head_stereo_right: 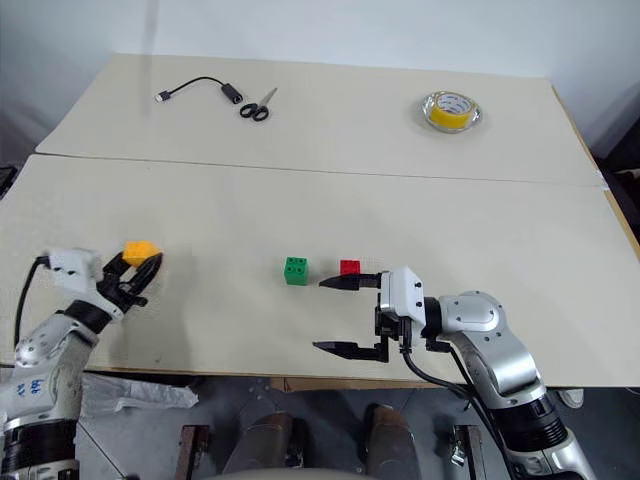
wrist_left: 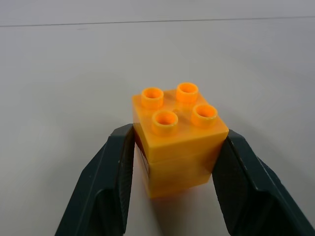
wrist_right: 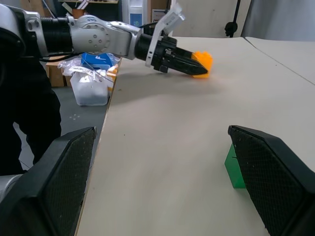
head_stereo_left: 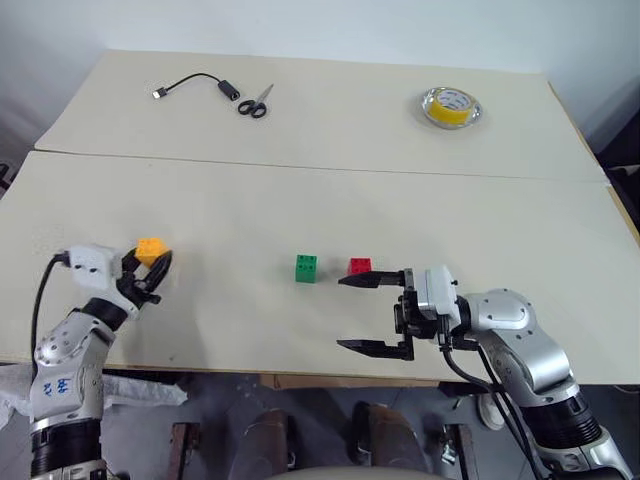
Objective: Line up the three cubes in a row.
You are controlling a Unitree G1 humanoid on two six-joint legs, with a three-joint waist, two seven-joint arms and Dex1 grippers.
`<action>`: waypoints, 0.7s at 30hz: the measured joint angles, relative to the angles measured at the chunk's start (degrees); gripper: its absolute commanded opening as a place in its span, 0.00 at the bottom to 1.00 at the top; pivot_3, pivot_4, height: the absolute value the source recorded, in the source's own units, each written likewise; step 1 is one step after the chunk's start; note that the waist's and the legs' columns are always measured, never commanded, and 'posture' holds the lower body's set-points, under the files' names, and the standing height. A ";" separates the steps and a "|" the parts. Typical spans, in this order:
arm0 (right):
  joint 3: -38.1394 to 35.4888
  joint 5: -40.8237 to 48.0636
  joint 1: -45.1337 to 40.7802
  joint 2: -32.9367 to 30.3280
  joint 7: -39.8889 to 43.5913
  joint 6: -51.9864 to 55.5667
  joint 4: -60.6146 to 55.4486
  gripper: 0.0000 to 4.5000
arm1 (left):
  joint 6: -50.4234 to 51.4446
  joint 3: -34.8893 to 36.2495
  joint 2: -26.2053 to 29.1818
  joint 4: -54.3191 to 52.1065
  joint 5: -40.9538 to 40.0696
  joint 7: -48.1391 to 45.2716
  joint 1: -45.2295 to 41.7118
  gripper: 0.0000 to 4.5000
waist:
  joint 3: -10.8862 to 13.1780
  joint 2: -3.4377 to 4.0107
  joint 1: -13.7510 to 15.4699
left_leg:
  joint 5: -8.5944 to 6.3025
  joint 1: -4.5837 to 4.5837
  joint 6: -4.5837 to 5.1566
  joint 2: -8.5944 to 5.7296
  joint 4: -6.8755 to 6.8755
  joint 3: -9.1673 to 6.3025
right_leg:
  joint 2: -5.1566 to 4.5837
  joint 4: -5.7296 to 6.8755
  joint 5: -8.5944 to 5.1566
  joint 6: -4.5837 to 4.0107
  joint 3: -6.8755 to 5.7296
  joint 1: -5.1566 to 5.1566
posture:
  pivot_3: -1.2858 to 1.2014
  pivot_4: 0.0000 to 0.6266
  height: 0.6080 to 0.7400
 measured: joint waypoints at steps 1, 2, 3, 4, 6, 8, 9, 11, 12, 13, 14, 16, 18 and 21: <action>-0.09 0.01 -0.12 -0.05 0.01 0.01 -0.12 1.00 | -0.08 -1.60 1.33 0.77 -0.43 -3.93 -1.75 0.42 | 0.00 0.00 0.01 | 0.00 0.00 0.00 0.00 0.01 0.02 | 0.01 -0.01 0.00 0.00 0.00 -0.01 | 0.52 0.24 1.00; -0.25 0.01 -0.22 -0.19 0.02 0.02 -0.18 1.00 | -0.71 -3.28 2.84 1.35 -0.69 -8.44 -3.58 0.42 | 0.00 0.00 -0.11 | 0.00 0.00 0.00 0.00 0.00 0.04 | 0.01 -0.01 0.00 0.00 0.00 -0.01 | 0.52 0.24 1.00; -0.47 0.00 -0.22 -0.44 0.04 0.02 -0.18 1.00 | -2.17 -5.46 4.66 3.00 -0.55 -13.09 -5.77 0.42 | 0.00 0.01 -0.17 | 0.00 0.01 0.00 -0.01 -0.01 0.06 | 0.02 0.00 0.00 0.00 -0.02 -0.02 | 0.52 0.24 1.00; -0.68 -0.01 -0.28 -0.53 0.04 0.02 -0.21 1.00 | -3.71 -7.27 6.11 4.95 0.19 -16.71 -7.59 0.42 | 0.01 0.04 -0.34 | 0.00 0.01 0.00 -0.01 -0.03 0.08 | 0.04 -0.01 0.00 0.00 -0.02 -0.02 | 0.52 0.24 1.00; -0.92 -0.03 -0.15 -0.74 -0.09 0.00 -0.26 1.00 | -6.12 -9.97 7.14 9.93 2.47 -20.49 -10.66 0.42 | 0.04 0.10 -0.53 | 0.00 0.05 0.00 -0.02 -0.09 0.14 | 0.06 -0.02 0.00 0.01 -0.02 -0.03 | 0.52 0.24 1.00; -1.00 -0.07 0.20 -0.77 -0.52 -0.01 -0.33 1.00 | -6.91 -11.84 6.61 14.29 4.35 -21.09 -12.90 0.42 | 0.04 0.11 -0.69 | 0.01 0.04 -0.01 0.01 -0.13 0.20 | 0.11 -0.02 -0.01 0.01 -0.02 -0.07 | 0.52 0.24 1.00; -1.02 -0.09 0.40 -0.76 -0.87 -0.01 -0.39 1.00 | -7.05 -12.48 5.87 16.11 4.98 -21.14 -13.87 0.42 | 0.05 0.11 -0.67 | 0.01 0.02 -0.01 0.02 -0.14 0.21 | 0.13 -0.03 -0.01 0.01 -0.02 -0.09 | 0.52 0.24 1.00; -1.08 -0.14 1.09 -0.73 -1.76 -0.01 -0.70 1.00 | -7.03 -12.96 4.85 16.40 5.31 -21.19 -15.01 0.59 | 0.05 0.11 -0.54 | 0.01 0.03 -0.01 0.02 -0.13 0.19 | 0.12 -0.01 -0.01 0.01 -0.02 -0.09 | 0.52 0.24 1.00; -1.07 -0.16 1.48 -0.66 -2.22 -0.01 -1.12 1.00 | -6.81 -13.31 4.46 16.34 5.34 -21.19 -15.12 0.63 | 0.05 0.11 -0.44 | 0.01 0.02 0.00 0.00 -0.13 0.18 | 0.10 0.00 -0.01 0.02 -0.02 -0.08 | 0.52 0.24 1.00; -1.07 -0.17 1.86 -0.66 -2.56 -0.01 -1.57 1.00 | -6.59 -13.65 4.27 16.32 5.40 -21.15 -15.08 0.71 | 0.05 0.10 -0.39 | 0.01 0.01 0.00 0.00 -0.12 0.17 | 0.09 -0.01 -0.01 0.02 -0.02 -0.07 | 0.52 0.24 1.00; -1.06 -0.21 2.27 -0.66 -3.04 -0.01 -2.10 1.00 | -6.13 -13.97 4.04 16.12 5.52 -21.00 -14.93 0.78 | 0.05 0.10 -0.37 | 0.01 0.00 0.01 -0.01 -0.11 0.16 | 0.09 -0.01 -0.01 0.02 -0.02 -0.07 | 0.52 0.24 1.00; -1.03 -0.23 2.71 -0.65 -3.54 -0.01 -2.86 1.00 | -5.15 -14.25 3.82 15.50 5.64 -20.31 -14.67 0.92 | 0.05 0.10 -0.42 | 0.01 0.01 0.01 0.00 -0.11 0.16 | 0.09 -0.01 -0.01 0.02 -0.02 -0.07 | 0.52 0.24 1.00; -1.03 -0.26 2.85 -0.65 -4.00 -0.01 -2.89 1.00 | -3.07 -14.22 3.29 13.59 5.78 -18.30 -14.35 0.99 | 0.05 0.10 -0.43 | 0.01 0.01 0.01 0.01 -0.10 0.15 | 0.09 0.00 -0.01 0.02 -0.01 -0.07 | 0.52 0.24 1.00; -1.01 -0.28 2.87 -0.62 -4.52 -0.02 -2.91 1.00 | 2.27 -14.04 2.62 8.28 5.73 -14.17 -12.93 0.99 | 0.05 0.10 -0.47 | 0.01 0.02 0.01 0.01 -0.10 0.14 | 0.08 0.00 -0.01 0.02 0.00 -0.06 | 0.52 0.24 1.00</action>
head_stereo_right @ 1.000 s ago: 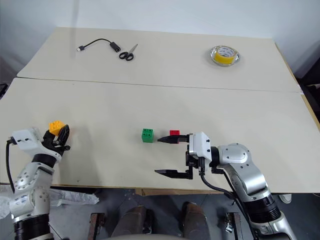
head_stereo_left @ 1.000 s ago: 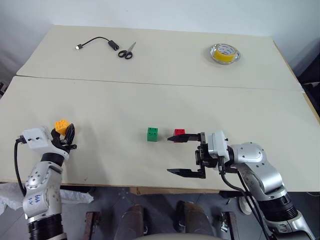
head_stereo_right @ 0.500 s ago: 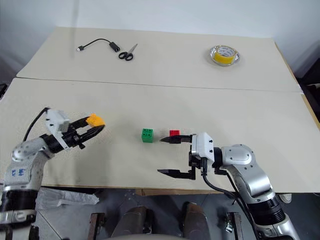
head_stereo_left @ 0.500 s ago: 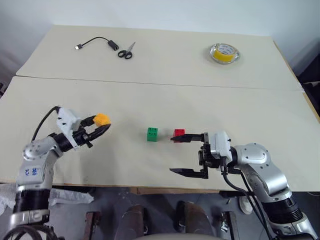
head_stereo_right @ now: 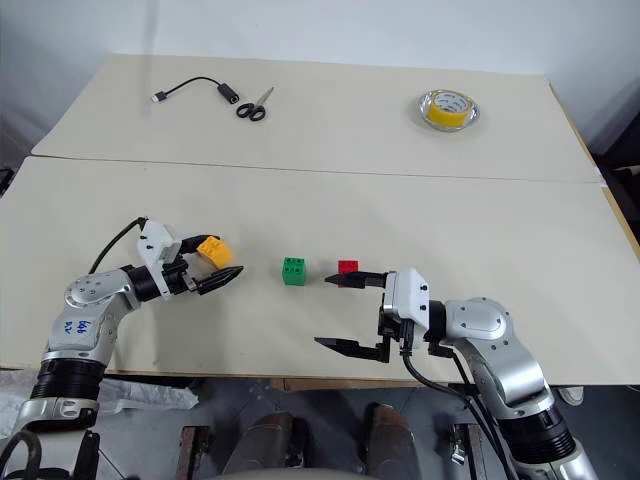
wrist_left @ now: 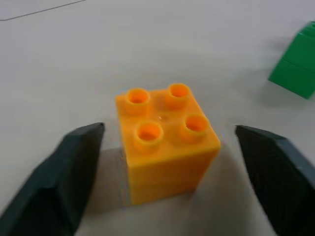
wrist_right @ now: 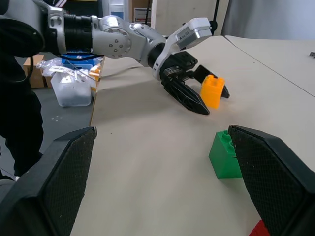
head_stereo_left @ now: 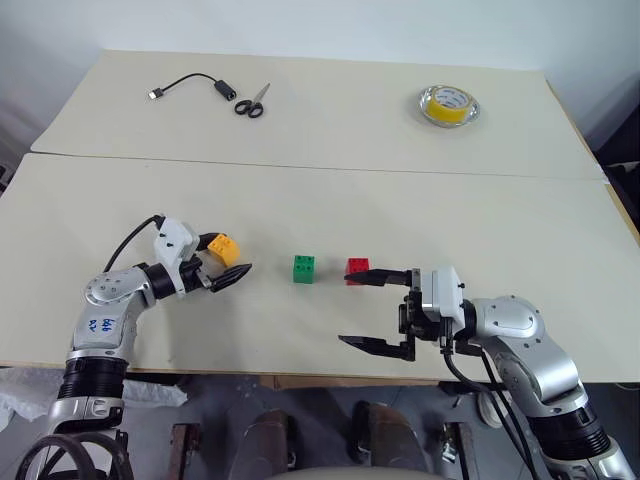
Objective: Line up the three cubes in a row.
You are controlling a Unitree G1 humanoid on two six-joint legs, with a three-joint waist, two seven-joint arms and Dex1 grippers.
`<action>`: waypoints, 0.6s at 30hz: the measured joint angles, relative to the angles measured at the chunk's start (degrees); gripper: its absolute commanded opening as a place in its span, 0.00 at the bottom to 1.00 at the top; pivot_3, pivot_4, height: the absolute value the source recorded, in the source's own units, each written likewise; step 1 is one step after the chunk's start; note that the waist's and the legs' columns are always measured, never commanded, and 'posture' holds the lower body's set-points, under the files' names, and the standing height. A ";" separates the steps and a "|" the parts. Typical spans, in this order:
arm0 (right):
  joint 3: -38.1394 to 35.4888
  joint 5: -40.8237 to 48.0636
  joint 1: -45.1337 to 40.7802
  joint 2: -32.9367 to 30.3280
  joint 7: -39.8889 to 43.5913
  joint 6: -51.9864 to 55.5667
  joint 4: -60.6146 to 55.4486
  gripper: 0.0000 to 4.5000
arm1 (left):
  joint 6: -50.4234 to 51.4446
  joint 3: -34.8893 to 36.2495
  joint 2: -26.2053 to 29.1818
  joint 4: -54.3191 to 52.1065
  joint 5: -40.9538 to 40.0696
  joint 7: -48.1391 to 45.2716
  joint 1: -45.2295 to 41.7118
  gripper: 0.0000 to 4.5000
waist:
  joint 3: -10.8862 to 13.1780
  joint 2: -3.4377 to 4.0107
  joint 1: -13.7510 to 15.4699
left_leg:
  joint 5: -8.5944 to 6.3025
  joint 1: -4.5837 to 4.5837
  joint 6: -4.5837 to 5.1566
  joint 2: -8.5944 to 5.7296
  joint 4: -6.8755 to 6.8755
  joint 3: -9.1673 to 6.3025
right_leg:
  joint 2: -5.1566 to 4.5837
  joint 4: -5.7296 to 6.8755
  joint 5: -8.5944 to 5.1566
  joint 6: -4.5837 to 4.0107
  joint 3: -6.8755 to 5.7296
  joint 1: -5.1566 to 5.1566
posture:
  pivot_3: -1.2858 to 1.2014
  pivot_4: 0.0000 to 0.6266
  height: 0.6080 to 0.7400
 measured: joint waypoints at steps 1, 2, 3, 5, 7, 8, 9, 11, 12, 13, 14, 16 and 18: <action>0.00 0.00 0.01 0.00 -0.02 0.00 0.00 1.00 | 1.56 0.11 -0.16 -1.57 -0.06 1.11 0.65 0.99 | 0.00 0.00 0.00 | 0.00 0.00 0.00 0.00 0.00 -0.01 | 0.00 0.00 0.00 0.00 0.00 0.00 | 0.52 0.24 1.00; 0.02 -0.01 0.03 0.00 -0.06 -0.02 -0.01 1.00 | 3.58 0.32 -0.62 -3.62 -0.18 2.63 1.40 0.99 | 0.00 0.00 0.00 | 0.00 0.00 0.00 0.00 0.00 -0.02 | 0.00 0.00 0.00 0.00 0.00 0.00 | 0.52 0.24 1.00; 0.03 -0.02 0.04 0.01 -0.08 -0.02 -0.01 1.00 | 5.18 0.40 -1.05 -5.24 -0.31 3.97 1.94 0.99 | 0.00 0.00 0.00 | 0.00 0.00 0.00 0.01 0.00 -0.03 | 0.00 0.01 0.00 0.00 0.00 0.01 | 0.52 0.24 1.00; 0.06 -0.03 0.04 0.02 -0.11 -0.05 -0.01 1.00 | 8.54 0.75 -1.94 -8.42 -0.60 6.44 2.93 0.95 | 0.00 0.00 0.05 | 0.00 0.00 0.00 0.01 0.01 -0.04 | -0.01 0.00 0.00 0.00 0.00 0.03 | 0.52 0.24 1.00; 0.13 -0.03 0.04 0.04 -0.12 -0.05 -0.01 1.00 | 10.65 1.16 -1.97 -10.50 -0.63 7.85 3.82 0.86 | 0.00 0.00 0.02 | 0.00 0.01 0.00 0.01 0.03 -0.04 | -0.01 0.00 0.00 0.00 0.01 0.03 | 0.52 0.24 1.00; 0.14 -0.03 0.04 0.04 -0.11 -0.05 -0.01 1.00 | 11.42 1.55 -1.96 -11.07 -0.63 8.46 4.14 0.80 | 0.00 0.00 0.02 | 0.00 0.01 0.00 0.01 0.03 -0.04 | -0.01 0.00 0.00 0.00 0.01 0.03 | 0.52 0.24 1.00; 0.14 -0.03 0.00 0.05 -0.11 -0.05 -0.01 1.00 | 11.73 1.80 -1.95 -11.20 -0.63 8.72 4.26 0.73 | 0.00 0.00 0.02 | 0.00 0.02 0.00 0.02 0.03 -0.04 | -0.01 0.01 0.00 0.00 0.01 0.03 | 0.52 0.24 1.00; 0.16 -0.03 -0.06 0.09 -0.11 -0.05 -0.01 1.00 | 11.29 2.08 -1.81 -10.51 -0.58 8.57 4.22 0.59 | 0.00 0.00 0.03 | 0.00 0.02 0.00 0.02 0.03 -0.04 | -0.01 0.00 0.00 0.00 0.01 0.03 | 0.52 0.24 1.00; 0.18 -0.03 -0.16 0.12 -0.11 -0.05 -0.01 1.00 | 10.37 2.13 -1.65 -9.46 -0.48 8.05 3.86 0.52 | 0.00 0.00 0.03 | 0.00 0.02 0.00 0.01 0.03 -0.04 | -0.01 0.00 0.00 0.00 0.01 0.03 | 0.52 0.24 1.00; 0.23 -0.03 -0.24 0.12 -0.09 -0.05 0.00 1.00 | 9.34 2.04 -1.49 -7.76 -0.38 7.11 3.03 0.44 | 0.00 0.00 0.14 | 0.00 0.01 0.00 0.00 0.05 -0.04 | -0.01 0.00 0.00 0.00 0.00 0.03 | 0.52 0.24 1.00; 0.28 -0.03 -0.32 0.14 -0.06 -0.05 0.00 1.00 | 8.40 1.97 -1.19 -6.37 -0.27 6.14 2.32 0.37 | 0.00 0.00 0.18 | 0.00 0.01 0.00 0.00 0.07 -0.04 | -0.01 0.01 0.00 0.00 -0.01 0.03 | 0.52 0.24 1.00; 0.31 -0.02 -0.35 0.14 0.03 -0.05 0.01 1.00 | 5.57 1.23 0.05 -2.52 0.05 2.89 0.48 0.34 | 0.00 0.00 0.26 | 0.00 0.01 0.00 -0.01 0.07 -0.03 | -0.01 0.01 0.00 0.00 -0.02 0.04 | 0.52 0.24 1.00; 0.32 -0.02 -0.37 0.13 0.09 -0.04 0.02 1.00 | 1.33 0.37 0.74 2.47 0.60 -1.52 -1.91 0.34 | 0.00 0.00 0.31 | 0.00 0.00 0.00 -0.02 0.08 -0.03 | -0.01 0.01 0.00 0.00 -0.03 0.04 | 0.52 0.24 1.00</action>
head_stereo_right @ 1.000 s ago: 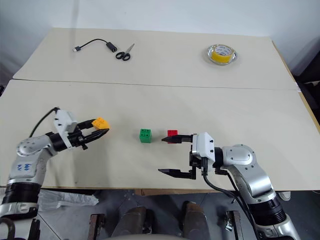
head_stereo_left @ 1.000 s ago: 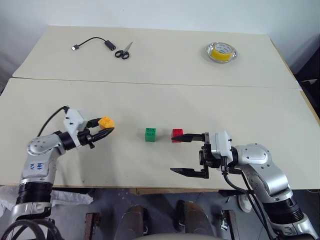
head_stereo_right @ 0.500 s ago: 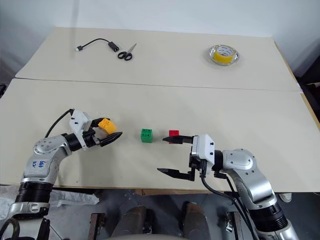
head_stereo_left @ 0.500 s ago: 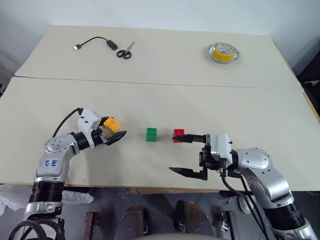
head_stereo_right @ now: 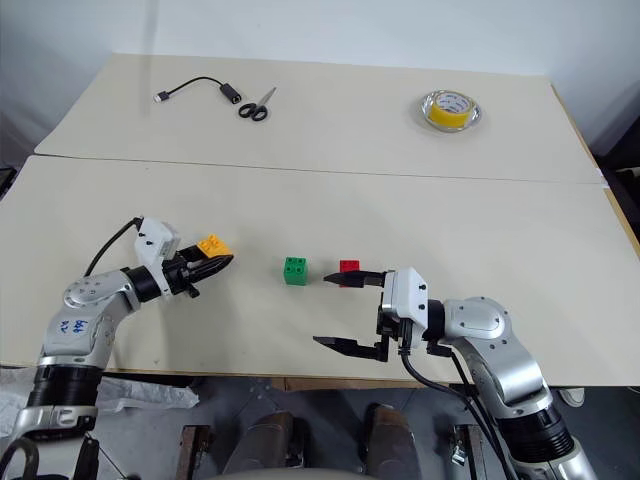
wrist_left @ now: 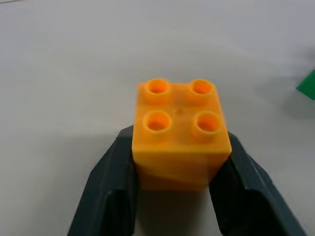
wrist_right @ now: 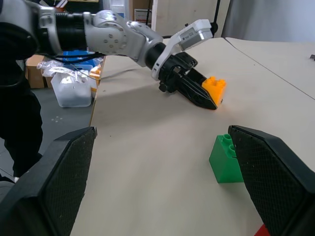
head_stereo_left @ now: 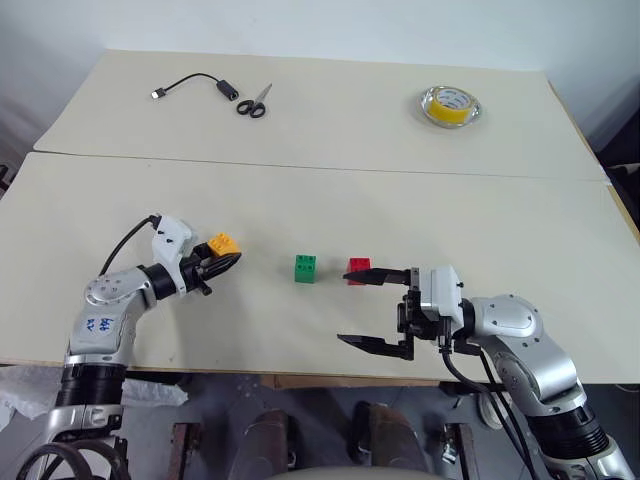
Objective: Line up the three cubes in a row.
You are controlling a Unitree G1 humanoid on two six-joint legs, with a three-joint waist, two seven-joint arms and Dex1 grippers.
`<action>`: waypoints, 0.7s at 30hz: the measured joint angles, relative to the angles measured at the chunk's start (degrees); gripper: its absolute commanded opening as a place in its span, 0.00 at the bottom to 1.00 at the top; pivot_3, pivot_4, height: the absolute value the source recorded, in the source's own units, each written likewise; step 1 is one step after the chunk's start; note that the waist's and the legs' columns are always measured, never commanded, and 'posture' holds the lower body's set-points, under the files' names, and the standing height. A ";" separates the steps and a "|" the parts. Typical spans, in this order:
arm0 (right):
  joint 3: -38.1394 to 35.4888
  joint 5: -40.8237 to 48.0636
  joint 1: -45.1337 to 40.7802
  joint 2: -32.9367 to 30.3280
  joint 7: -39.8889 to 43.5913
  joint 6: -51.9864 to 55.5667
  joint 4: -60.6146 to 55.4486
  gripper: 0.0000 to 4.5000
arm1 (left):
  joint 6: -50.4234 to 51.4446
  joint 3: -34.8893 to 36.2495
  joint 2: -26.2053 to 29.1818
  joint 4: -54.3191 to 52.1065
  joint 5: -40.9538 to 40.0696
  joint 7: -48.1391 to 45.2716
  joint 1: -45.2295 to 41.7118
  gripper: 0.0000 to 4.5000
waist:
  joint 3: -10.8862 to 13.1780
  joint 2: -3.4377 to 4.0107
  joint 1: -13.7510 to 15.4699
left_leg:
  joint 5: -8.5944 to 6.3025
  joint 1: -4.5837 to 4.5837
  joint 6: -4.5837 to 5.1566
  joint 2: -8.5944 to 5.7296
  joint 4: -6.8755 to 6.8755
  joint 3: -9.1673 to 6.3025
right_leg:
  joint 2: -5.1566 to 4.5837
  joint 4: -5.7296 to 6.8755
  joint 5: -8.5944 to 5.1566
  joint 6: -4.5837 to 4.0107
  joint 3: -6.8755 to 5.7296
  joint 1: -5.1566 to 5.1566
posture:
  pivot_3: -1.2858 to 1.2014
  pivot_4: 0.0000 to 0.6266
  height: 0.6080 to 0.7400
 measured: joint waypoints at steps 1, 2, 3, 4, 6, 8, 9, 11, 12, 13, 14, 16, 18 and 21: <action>0.01 0.00 -0.14 0.00 0.03 0.01 0.05 1.00 | -3.58 -0.92 0.32 3.83 0.47 -3.33 -1.96 0.34 | 0.00 0.00 0.08 | 0.00 -0.02 0.00 0.00 0.02 0.00 | 0.01 0.00 0.00 0.00 -0.02 -0.01 | 0.52 0.24 1.00; 0.00 0.00 -0.24 -0.02 0.04 0.01 0.06 1.00 | -7.29 -1.46 0.53 6.91 0.67 -6.68 -3.55 0.34 | 0.00 0.00 0.07 | 0.00 -0.03 0.00 0.00 0.03 0.02 | 0.01 -0.01 0.00 0.00 -0.03 -0.01 | 0.52 0.24 1.00; -0.01 0.01 -0.31 -0.02 0.06 0.01 0.05 1.00 | -9.91 -1.70 0.71 8.85 0.67 -9.31 -4.71 0.34 | 0.00 0.00 0.00 | 0.00 -0.05 0.00 0.00 0.03 0.02 | 0.02 -0.01 0.00 0.00 -0.04 -0.02 | 0.52 0.24 1.00; -0.02 0.01 -0.32 -0.06 0.07 0.01 0.06 1.00 | -12.76 -1.82 0.78 10.96 0.56 -12.48 -6.06 0.34 | 0.00 0.00 -0.05 | 0.00 -0.05 0.00 -0.01 0.03 0.02 | 0.02 0.00 0.00 0.00 -0.04 -0.02 | 0.52 0.24 1.00; -0.07 0.02 -0.33 -0.31 0.12 0.02 0.07 1.00 | -19.20 -2.17 1.16 16.33 0.05 -21.20 -10.01 0.34 | 0.00 0.00 -0.09 | 0.00 -0.08 0.00 -0.01 0.04 0.02 | 0.03 -0.01 0.00 0.00 -0.10 -0.02 | 0.52 0.24 1.00; -0.17 0.04 -0.29 -0.78 0.19 0.02 0.07 1.00 | -23.72 -3.47 2.02 19.69 0.21 -27.68 -12.66 0.34 | 0.00 0.00 -0.25 | 0.00 -0.07 0.00 -0.06 0.03 0.05 | 0.04 -0.02 0.00 0.01 -0.11 -0.02 | 0.52 0.24 1.00; -0.34 0.03 -0.24 -1.12 0.26 0.02 0.07 1.00 | -26.06 -4.34 2.33 21.75 0.57 -31.07 -14.02 0.34 | 0.00 0.00 -0.30 | 0.00 -0.07 0.00 -0.09 0.03 0.06 | 0.05 -0.01 0.00 0.01 -0.11 -0.02 | 0.52 0.24 1.00; -1.04 0.07 -0.01 -1.61 0.46 0.01 0.08 1.00 | -28.96 -6.09 2.51 25.01 1.56 -35.76 -15.82 0.34 | 0.00 0.00 -0.33 | 0.00 -0.08 0.00 -0.13 0.03 0.07 | 0.08 -0.02 -0.01 0.01 -0.12 -0.03 | 0.52 0.24 1.00; -1.56 0.09 0.20 -1.92 0.55 0.00 0.10 1.00 | -30.12 -6.95 2.54 26.83 2.08 -36.93 -16.49 0.34 | 0.00 0.00 -0.33 | 0.00 -0.08 0.00 -0.13 0.04 0.07 | 0.09 -0.02 -0.01 0.01 -0.13 -0.03 | 0.52 0.24 1.00; -2.06 0.10 0.45 -2.19 0.64 -0.02 0.10 1.00 | -31.03 -7.51 2.53 28.50 2.61 -36.94 -17.05 0.34 | 0.00 0.00 -0.33 | 0.00 -0.08 0.00 -0.11 0.04 0.06 | 0.09 -0.02 -0.01 0.01 -0.12 -0.02 | 0.52 0.24 1.00; -2.62 0.14 0.89 -2.59 0.85 -0.07 0.15 1.00 | -32.19 -8.18 2.52 30.86 3.48 -36.95 -18.07 0.34 | 0.01 -0.01 -0.29 | 0.00 -0.09 0.00 -0.12 0.05 0.05 | 0.09 -0.02 -0.01 0.01 -0.13 -0.02 | 0.52 0.24 1.00; -4.04 0.36 2.10 -3.39 1.18 -0.07 0.43 1.00 | -33.89 -8.76 2.51 35.11 4.80 -36.94 -20.03 0.34 | 0.01 -0.02 -0.18 | 0.00 -0.11 0.01 -0.11 0.07 0.03 | 0.08 -0.02 -0.01 0.01 -0.15 -0.02 | 0.52 0.24 1.00; -5.43 0.91 2.91 -3.52 1.20 -0.06 1.03 1.00 | -33.81 -9.34 2.45 38.62 6.04 -36.93 -22.32 0.34 | 0.01 -0.03 -0.15 | 0.00 -0.12 0.01 -0.11 0.09 0.02 | 0.08 0.00 0.00 0.01 -0.15 -0.02 | 0.52 0.24 1.00; -6.35 1.06 4.12 -3.90 1.45 -0.06 1.72 1.00 | -34.49 -9.95 2.08 41.18 7.19 -36.93 -24.06 0.34 | 0.01 -0.03 -0.23 | 0.00 -0.12 0.01 -0.06 0.09 0.01 | 0.08 0.01 0.00 0.01 -0.15 -0.02 | 0.52 0.24 1.00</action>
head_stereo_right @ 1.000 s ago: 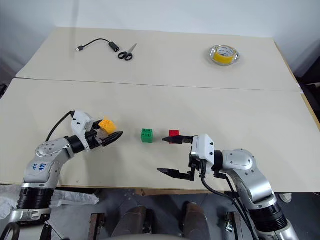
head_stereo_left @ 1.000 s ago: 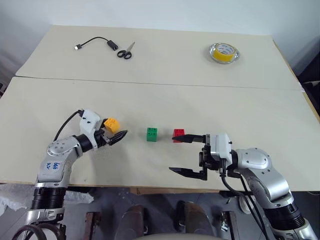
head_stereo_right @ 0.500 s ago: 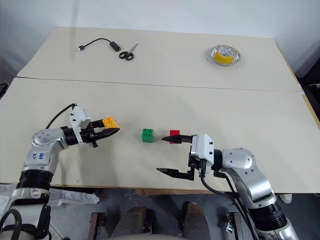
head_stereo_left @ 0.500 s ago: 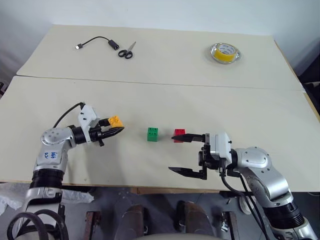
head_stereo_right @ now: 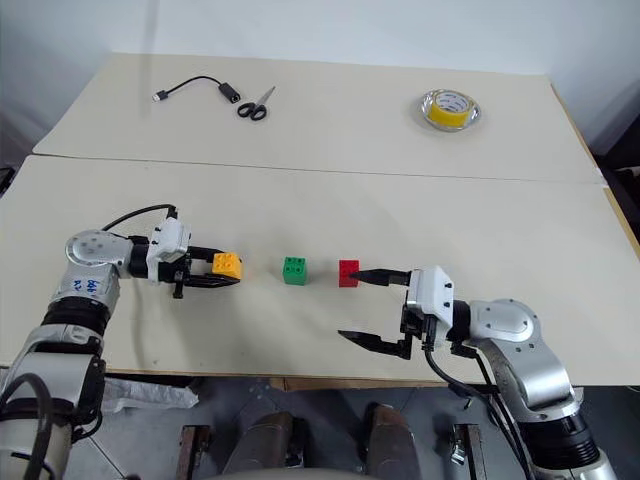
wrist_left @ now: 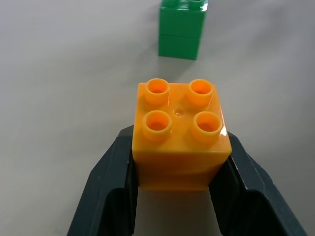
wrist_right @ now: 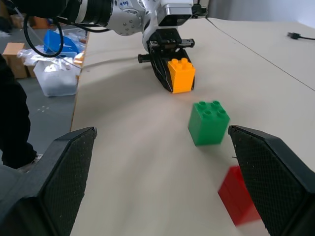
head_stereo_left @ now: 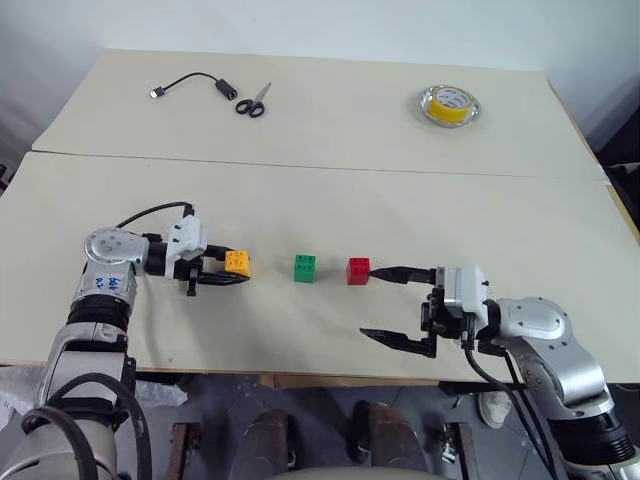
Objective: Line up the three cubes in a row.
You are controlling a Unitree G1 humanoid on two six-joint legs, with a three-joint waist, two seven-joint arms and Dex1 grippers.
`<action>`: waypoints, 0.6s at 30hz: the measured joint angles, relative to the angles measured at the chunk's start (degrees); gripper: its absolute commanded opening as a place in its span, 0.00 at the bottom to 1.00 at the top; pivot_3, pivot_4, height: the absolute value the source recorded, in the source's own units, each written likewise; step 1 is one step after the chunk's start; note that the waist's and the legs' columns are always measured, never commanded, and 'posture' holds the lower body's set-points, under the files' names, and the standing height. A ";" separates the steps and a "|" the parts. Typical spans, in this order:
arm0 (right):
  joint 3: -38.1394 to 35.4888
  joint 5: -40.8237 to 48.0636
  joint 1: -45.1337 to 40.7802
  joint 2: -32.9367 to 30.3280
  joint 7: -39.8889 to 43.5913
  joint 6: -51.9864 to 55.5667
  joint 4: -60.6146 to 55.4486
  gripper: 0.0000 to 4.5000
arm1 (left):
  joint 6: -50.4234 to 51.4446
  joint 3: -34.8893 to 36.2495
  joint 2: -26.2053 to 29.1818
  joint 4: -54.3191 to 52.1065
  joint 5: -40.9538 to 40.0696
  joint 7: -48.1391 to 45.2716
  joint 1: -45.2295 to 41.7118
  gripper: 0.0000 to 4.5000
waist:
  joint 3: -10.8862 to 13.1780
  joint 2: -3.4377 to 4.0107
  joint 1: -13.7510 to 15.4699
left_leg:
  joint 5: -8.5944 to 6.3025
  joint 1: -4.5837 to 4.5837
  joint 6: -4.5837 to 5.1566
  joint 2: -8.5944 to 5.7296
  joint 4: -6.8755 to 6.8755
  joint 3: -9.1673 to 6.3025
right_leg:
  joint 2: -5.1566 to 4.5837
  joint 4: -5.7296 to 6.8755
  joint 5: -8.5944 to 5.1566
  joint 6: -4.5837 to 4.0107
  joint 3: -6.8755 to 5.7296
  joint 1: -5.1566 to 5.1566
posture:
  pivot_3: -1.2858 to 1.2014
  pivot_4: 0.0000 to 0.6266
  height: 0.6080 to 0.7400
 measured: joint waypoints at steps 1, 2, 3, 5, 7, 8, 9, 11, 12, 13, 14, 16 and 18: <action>-0.07 -0.01 0.29 -0.17 0.15 0.00 0.19 1.00 | -0.64 -0.23 -0.08 0.63 0.40 0.00 -0.20 0.34 | 0.00 0.00 -0.04 | 0.00 0.00 0.00 0.00 0.00 0.00 | 0.00 0.00 0.00 0.00 0.00 0.00 | 0.52 0.24 1.00; -0.19 -0.01 0.68 -0.24 0.27 0.00 0.27 1.00 | -1.45 -0.26 -0.19 1.06 0.68 -0.01 -0.44 0.34 | 0.00 0.00 -0.06 | 0.00 0.00 0.00 0.00 0.00 0.00 | 0.00 0.00 0.00 0.00 0.00 0.00 | 0.52 0.24 1.00; -0.19 -0.01 0.84 -0.29 0.36 0.01 0.33 1.00 | -2.13 -0.35 -0.28 1.83 1.03 -0.01 -0.96 0.34 | 0.00 0.00 -0.06 | 0.00 0.00 0.00 0.03 0.01 0.00 | 0.00 0.01 0.00 0.00 0.00 0.00 | 0.52 0.24 1.00; -0.19 -0.01 0.87 -0.29 0.48 0.01 0.33 1.00 | -2.79 -0.35 -0.42 2.89 1.29 -0.01 -1.52 0.34 | 0.00 0.00 -0.07 | 0.00 0.00 0.00 0.05 0.03 0.01 | 0.00 0.03 0.00 0.00 0.00 0.00 | 0.52 0.24 1.00; -0.19 -0.02 0.99 -0.29 0.55 0.01 0.33 1.00 | -3.06 -0.40 -0.60 3.51 1.67 -0.01 -2.04 0.50 | 0.00 0.00 0.00 | 0.00 0.00 0.01 0.07 0.05 -0.01 | -0.01 0.05 0.00 0.00 0.00 0.00 | 0.52 0.24 1.00; -0.19 -0.01 1.05 -0.29 0.55 0.03 0.33 1.00 | -3.32 -0.43 -0.61 4.20 2.26 0.01 -2.54 0.58 | 0.00 0.00 0.02 | 0.00 0.00 0.01 0.07 0.06 -0.01 | -0.01 0.05 0.00 0.00 0.01 0.00 | 0.52 0.24 1.00; -0.19 -0.02 1.08 -0.29 0.55 0.04 0.33 1.00 | -3.37 -0.43 -0.61 4.29 2.34 0.01 -2.60 0.62 | 0.00 0.00 0.01 | 0.00 0.00 0.01 0.06 0.06 -0.01 | -0.02 0.05 0.00 0.00 0.01 0.00 | 0.52 0.24 1.00; -0.24 0.21 1.07 -0.37 0.55 0.24 0.33 1.00 | -2.88 0.19 -0.59 3.82 2.07 0.04 -2.61 0.76 | 0.01 -0.01 -0.03 | 0.00 -0.01 0.01 0.08 0.06 -0.01 | -0.02 0.05 0.00 0.00 0.00 -0.01 | 0.52 0.24 1.00; -0.31 0.33 1.05 -0.47 0.57 0.29 0.33 1.00 | -2.46 0.66 -0.54 3.07 1.63 0.02 -2.49 0.82 | 0.01 -0.01 -0.05 | 0.00 -0.01 0.01 0.09 0.06 -0.01 | -0.02 0.06 0.00 0.00 0.00 -0.01 | 0.52 0.24 1.00; -0.62 0.71 0.78 -0.55 0.64 0.52 0.41 1.00 | -0.84 2.09 -0.09 0.27 -0.29 0.00 -1.52 0.89 | 0.01 -0.02 -0.11 | 0.00 -0.01 0.01 0.11 0.07 -0.03 | -0.02 0.06 0.00 0.00 0.01 -0.01 | 0.52 0.24 1.00; -1.17 1.05 0.59 -0.60 0.64 0.68 0.45 1.00 | 0.25 2.95 0.35 -1.20 -1.54 -0.01 -1.02 0.94 | 0.01 -0.02 -0.13 | 0.00 -0.01 0.01 0.11 0.07 -0.04 | -0.03 0.07 0.00 0.00 0.01 -0.01 | 0.52 0.24 1.00; -2.72 2.67 -0.43 -0.92 1.04 1.39 1.02 1.00 | 5.12 4.90 2.74 -7.69 -4.84 -0.03 2.33 0.94 | 0.01 -0.02 -0.46 | 0.00 0.00 0.01 0.14 0.06 -0.02 | -0.03 0.06 0.00 0.00 0.03 -0.02 | 0.52 0.24 1.00; -5.91 5.20 -2.38 -2.35 2.35 1.76 2.91 1.00 | 12.06 7.57 7.55 -15.35 -8.61 -0.03 8.63 0.94 | 0.03 0.01 -1.12 | 0.00 0.03 0.01 0.16 0.03 -0.03 | -0.03 0.09 0.00 -0.01 0.01 -0.03 | 0.52 0.24 1.00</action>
